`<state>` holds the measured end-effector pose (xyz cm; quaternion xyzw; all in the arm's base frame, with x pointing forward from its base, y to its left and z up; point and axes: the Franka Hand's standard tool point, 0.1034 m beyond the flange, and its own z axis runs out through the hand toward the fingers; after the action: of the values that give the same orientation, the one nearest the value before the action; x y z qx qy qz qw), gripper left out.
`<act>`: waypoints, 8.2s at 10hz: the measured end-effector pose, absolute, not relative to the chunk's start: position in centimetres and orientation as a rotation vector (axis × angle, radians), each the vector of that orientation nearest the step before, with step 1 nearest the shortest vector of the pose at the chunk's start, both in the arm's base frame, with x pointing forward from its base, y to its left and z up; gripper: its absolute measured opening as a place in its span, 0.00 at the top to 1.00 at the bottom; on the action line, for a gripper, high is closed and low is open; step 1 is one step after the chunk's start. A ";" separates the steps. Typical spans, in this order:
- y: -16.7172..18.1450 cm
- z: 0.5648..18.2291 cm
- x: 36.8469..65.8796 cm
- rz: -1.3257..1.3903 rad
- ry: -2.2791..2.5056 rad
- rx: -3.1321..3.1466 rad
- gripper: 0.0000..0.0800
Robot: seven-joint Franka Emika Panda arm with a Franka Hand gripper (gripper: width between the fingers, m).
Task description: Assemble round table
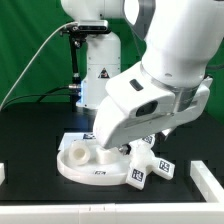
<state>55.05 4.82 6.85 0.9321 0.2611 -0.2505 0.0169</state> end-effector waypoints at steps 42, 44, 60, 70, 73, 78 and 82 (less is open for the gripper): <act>8.7 9.8 47.7 -0.833 0.469 2.842 0.45; 9.2 9.6 46.9 -0.866 0.369 2.879 0.45; 13.7 4.1 41.2 -0.920 0.227 2.866 0.45; 14.3 3.4 40.9 -0.930 0.232 2.857 0.45; 14.3 3.3 40.8 -0.931 0.232 2.856 0.34; 14.3 3.3 40.8 -0.934 0.232 2.855 0.19; 10.1 8.0 43.6 -1.068 0.238 2.837 0.19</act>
Offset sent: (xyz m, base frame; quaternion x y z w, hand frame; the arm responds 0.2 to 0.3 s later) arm -0.0149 0.0052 -0.0040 -0.0724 -0.0594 0.0729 0.9929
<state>43.62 10.06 8.02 0.9318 0.0782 -0.3507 0.0507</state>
